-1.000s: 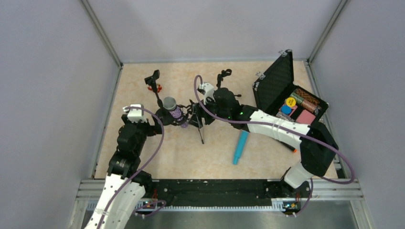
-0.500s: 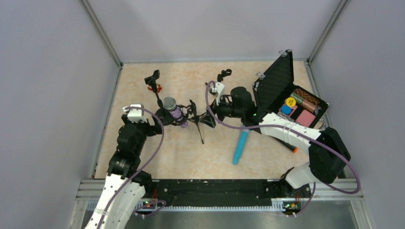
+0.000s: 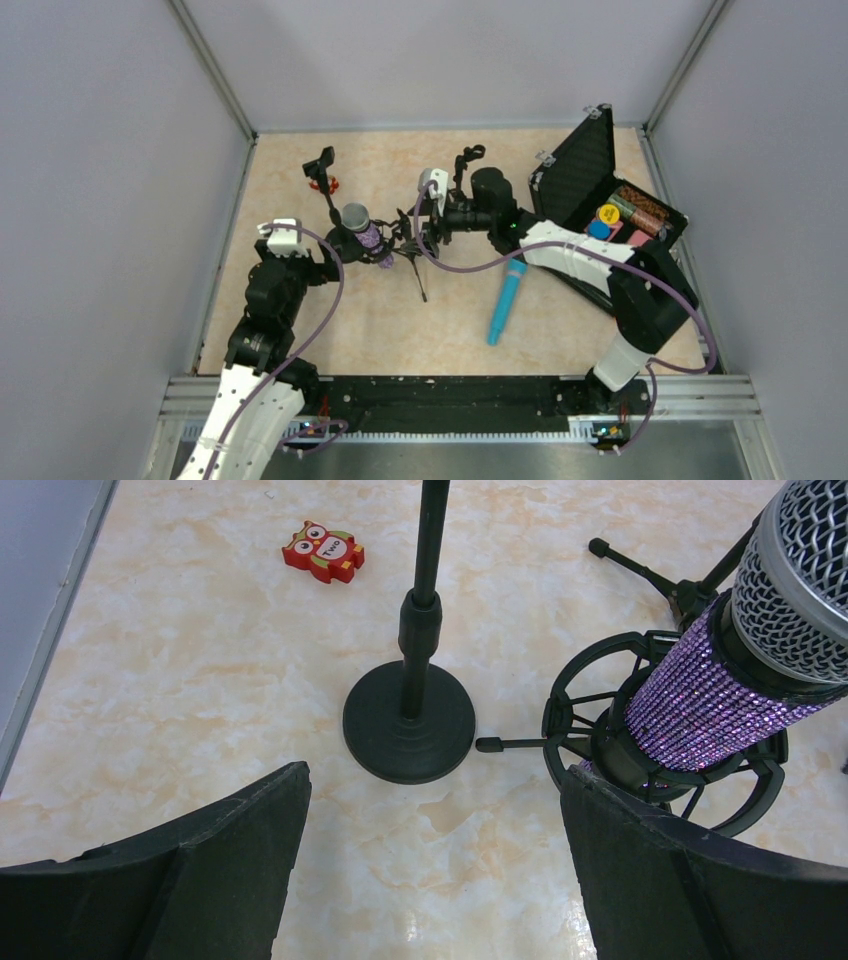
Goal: Attach the microphones to the stand
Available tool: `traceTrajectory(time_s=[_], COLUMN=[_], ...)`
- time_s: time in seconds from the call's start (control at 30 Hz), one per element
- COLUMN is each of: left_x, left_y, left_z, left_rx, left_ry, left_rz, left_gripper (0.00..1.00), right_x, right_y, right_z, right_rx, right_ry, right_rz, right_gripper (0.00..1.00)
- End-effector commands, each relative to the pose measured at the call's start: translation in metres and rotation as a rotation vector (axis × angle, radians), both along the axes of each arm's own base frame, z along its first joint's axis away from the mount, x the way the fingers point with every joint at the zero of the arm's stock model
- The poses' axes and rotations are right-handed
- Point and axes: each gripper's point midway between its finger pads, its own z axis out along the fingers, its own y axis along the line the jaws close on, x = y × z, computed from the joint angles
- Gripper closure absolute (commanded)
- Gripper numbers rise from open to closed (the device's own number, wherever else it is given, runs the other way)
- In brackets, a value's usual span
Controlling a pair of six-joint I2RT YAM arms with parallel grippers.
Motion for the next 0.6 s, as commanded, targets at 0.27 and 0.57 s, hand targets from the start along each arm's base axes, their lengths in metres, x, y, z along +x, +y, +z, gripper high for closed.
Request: traceTrajectory(time_s=[0.27, 0.57], left_x=[0.005, 0.006], left_y=[-0.004, -0.004], left_z=[0.021, 0.021], left_rx=[-0.009, -0.008], left_ry=[-0.072, -0.069], left_rz=[-0.019, -0.018], left_gripper=[0.01, 0.01], right_x=[0.018, 0.017], right_y=[0.028, 0.037], right_z=[0.004, 0.013], right_rx=[0.026, 0.092], right_ry=[0.010, 0.050], right_rz=[0.135, 0.166], right_gripper=[0.26, 0.54])
